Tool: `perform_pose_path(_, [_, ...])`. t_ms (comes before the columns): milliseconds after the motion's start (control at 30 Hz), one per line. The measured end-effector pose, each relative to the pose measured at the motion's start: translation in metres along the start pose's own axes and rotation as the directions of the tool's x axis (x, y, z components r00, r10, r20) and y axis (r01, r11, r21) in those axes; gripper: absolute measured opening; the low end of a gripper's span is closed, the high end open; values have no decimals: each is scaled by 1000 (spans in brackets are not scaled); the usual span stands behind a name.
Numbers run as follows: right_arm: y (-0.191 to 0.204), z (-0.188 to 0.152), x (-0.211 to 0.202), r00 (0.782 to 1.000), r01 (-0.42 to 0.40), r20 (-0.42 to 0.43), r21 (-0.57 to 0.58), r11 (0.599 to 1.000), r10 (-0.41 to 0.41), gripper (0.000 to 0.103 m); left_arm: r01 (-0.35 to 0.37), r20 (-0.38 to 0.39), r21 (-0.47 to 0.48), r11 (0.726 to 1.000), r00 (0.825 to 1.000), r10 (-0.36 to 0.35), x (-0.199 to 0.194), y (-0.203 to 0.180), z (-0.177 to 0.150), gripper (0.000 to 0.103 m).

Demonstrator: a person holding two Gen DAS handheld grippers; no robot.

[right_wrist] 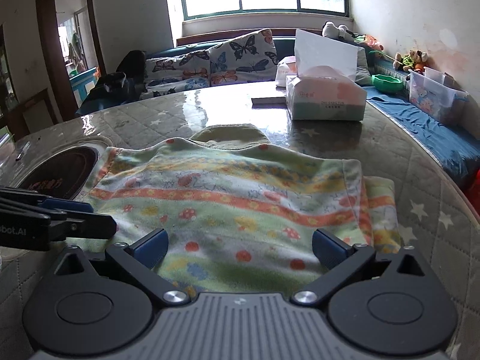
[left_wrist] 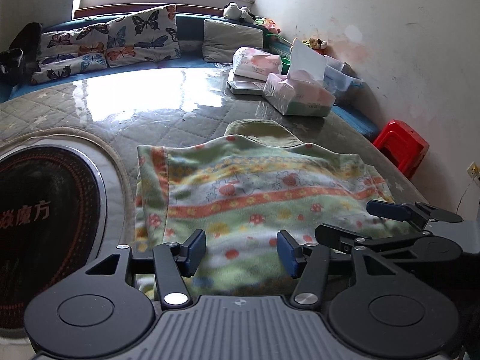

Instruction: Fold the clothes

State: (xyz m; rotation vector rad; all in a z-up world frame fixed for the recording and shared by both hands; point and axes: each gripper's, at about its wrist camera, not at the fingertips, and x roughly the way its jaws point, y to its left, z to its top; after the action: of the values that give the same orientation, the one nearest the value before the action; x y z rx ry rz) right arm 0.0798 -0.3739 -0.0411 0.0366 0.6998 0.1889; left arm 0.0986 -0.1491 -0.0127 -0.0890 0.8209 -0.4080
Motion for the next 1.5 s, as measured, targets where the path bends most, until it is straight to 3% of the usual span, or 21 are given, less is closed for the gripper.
perform_pose_path(200, [2, -7, -2, 1000, 17, 25, -4, 1000, -17, 103, -7, 13, 1, 1000, 1000, 7, -8, -1, -7, 68])
perform_pose_path(933, [9, -10, -2, 999, 37, 11, -43, 998, -37, 103, -17, 46, 14, 1000, 999, 17, -17, 4, -23, 69])
perform_pose_path(1500, [-2, -19, -25, 996, 85, 20, -4, 996, -85, 103, -15, 58, -1, 1000, 998, 15, -24, 6, -29, 69])
